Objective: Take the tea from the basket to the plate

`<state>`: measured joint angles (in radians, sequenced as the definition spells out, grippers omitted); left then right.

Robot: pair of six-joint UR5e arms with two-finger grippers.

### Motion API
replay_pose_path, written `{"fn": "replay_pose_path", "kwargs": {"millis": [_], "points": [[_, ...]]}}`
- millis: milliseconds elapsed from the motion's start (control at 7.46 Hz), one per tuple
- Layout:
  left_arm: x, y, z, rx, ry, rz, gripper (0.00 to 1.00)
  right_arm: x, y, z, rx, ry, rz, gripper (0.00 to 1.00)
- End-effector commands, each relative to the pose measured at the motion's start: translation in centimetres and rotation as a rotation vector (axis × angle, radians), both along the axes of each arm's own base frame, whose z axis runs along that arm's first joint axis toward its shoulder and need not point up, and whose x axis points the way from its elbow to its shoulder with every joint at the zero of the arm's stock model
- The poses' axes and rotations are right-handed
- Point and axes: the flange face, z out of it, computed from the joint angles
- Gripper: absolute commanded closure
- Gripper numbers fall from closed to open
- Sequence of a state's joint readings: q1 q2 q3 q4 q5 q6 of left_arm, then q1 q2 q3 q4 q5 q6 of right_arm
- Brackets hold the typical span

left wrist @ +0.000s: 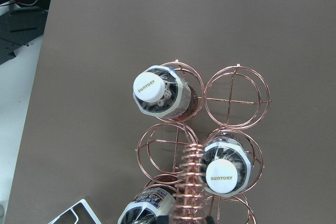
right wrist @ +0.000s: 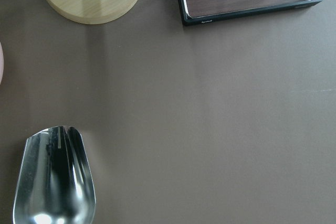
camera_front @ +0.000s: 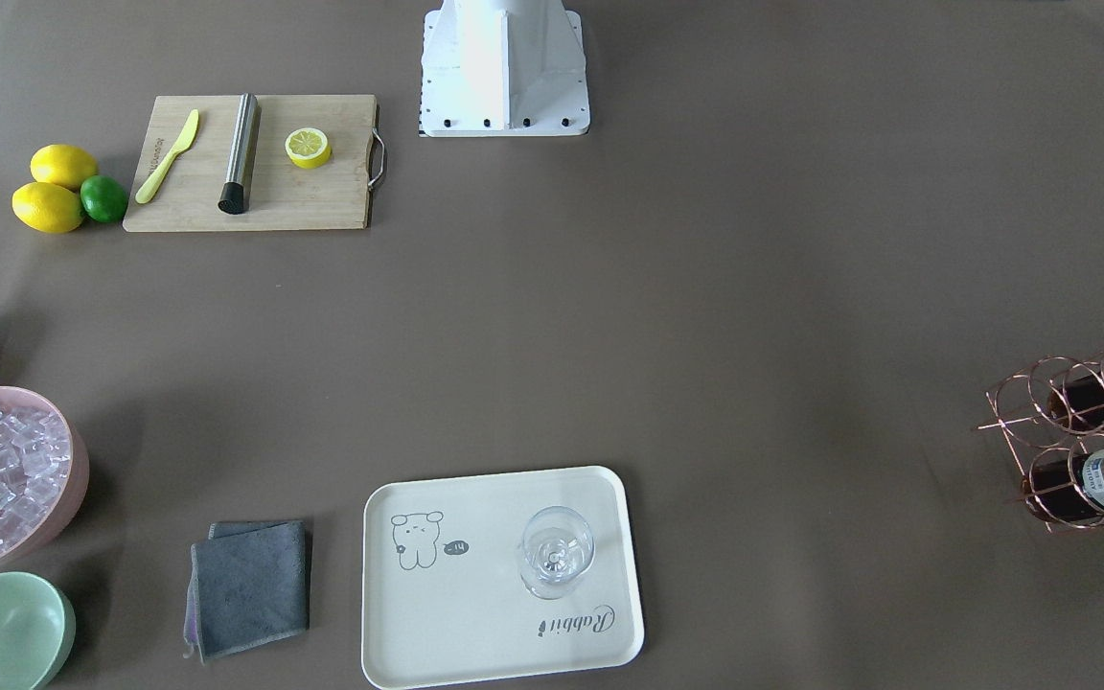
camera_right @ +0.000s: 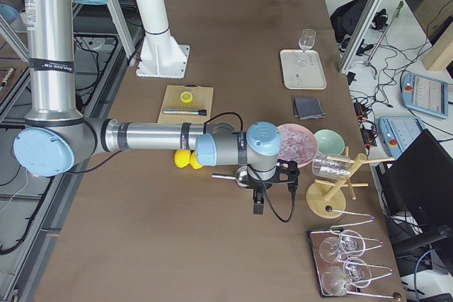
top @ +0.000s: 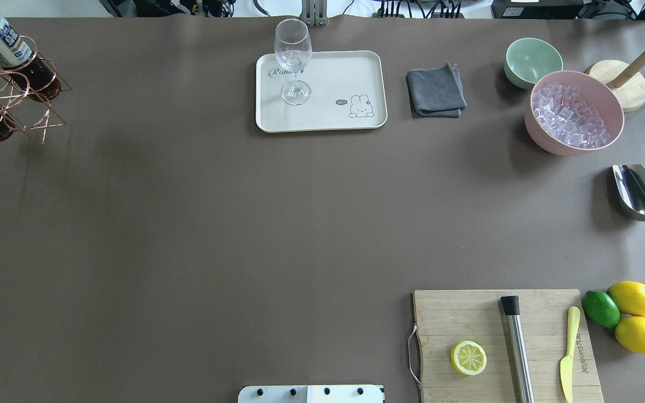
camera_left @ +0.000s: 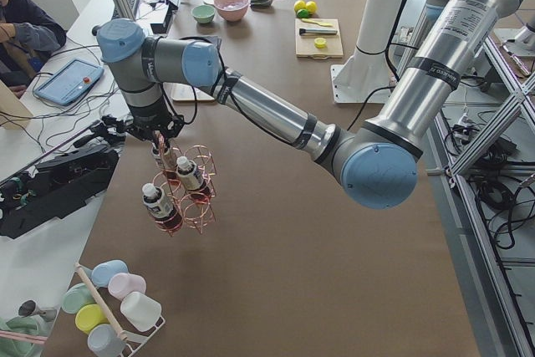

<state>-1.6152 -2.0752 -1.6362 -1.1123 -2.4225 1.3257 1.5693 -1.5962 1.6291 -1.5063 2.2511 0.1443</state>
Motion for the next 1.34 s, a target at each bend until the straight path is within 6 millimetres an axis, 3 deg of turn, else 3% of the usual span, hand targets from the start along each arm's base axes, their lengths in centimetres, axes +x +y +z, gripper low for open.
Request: {"fn": "replay_pose_path", "kwargs": {"millis": [0,402,938,1206], "points": [[1.0,3.4,-7.3,0.139,0.000,0.014,1.00,0.0,0.1,0.1,-0.002,0.001,0.000,0.00],[8.8,8.8,-15.5,0.247,0.039,0.073,1.00,0.0,0.0,0.0,0.004,0.001,-0.006,0.00],[20.3,11.8,-23.7,0.168,0.130,0.092,1.00,0.0,0.2,0.6,-0.002,-0.001,-0.012,0.00],[25.6,13.5,-27.5,0.114,0.163,0.098,1.00,-1.4,-0.5,-1.2,0.154,-0.014,-0.113,0.00]]}}
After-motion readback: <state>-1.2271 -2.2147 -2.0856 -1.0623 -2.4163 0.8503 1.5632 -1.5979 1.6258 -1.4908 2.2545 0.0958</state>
